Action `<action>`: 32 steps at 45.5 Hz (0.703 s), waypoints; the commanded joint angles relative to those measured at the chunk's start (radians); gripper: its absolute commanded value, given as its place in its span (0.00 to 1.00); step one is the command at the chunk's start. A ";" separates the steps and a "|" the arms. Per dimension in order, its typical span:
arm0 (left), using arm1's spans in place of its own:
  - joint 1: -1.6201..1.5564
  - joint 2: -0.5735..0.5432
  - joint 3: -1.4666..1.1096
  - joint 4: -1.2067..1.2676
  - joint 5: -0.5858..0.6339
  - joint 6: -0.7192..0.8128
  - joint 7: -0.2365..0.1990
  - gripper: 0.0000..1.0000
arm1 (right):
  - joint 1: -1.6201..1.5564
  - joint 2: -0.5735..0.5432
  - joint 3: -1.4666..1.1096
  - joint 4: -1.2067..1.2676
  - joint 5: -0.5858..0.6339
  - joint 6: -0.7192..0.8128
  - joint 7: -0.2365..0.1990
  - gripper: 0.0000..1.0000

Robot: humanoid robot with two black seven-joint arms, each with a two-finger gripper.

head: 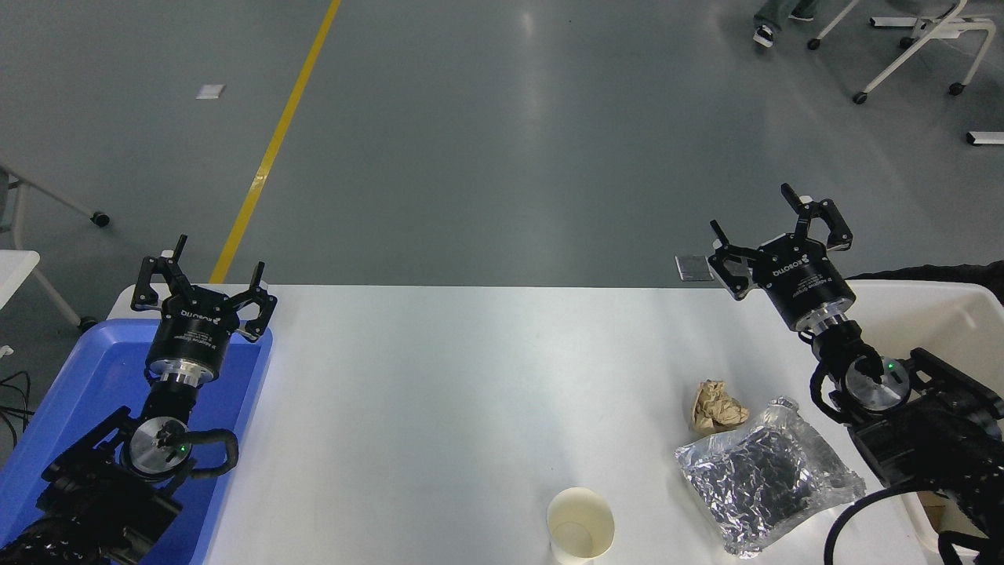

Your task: Pick up paper cup place in dustbin

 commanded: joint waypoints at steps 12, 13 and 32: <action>-0.002 0.000 0.006 0.001 -0.004 0.000 -0.003 1.00 | 0.030 0.001 -0.019 0.010 -0.022 -0.005 -0.001 1.00; -0.002 0.000 0.006 0.001 -0.004 0.000 -0.003 1.00 | 0.051 0.000 -0.043 0.009 -0.052 -0.005 -0.001 1.00; -0.002 0.002 0.008 0.001 -0.006 0.002 -0.004 1.00 | 0.436 -0.046 -0.494 0.013 -0.367 -0.063 -0.004 1.00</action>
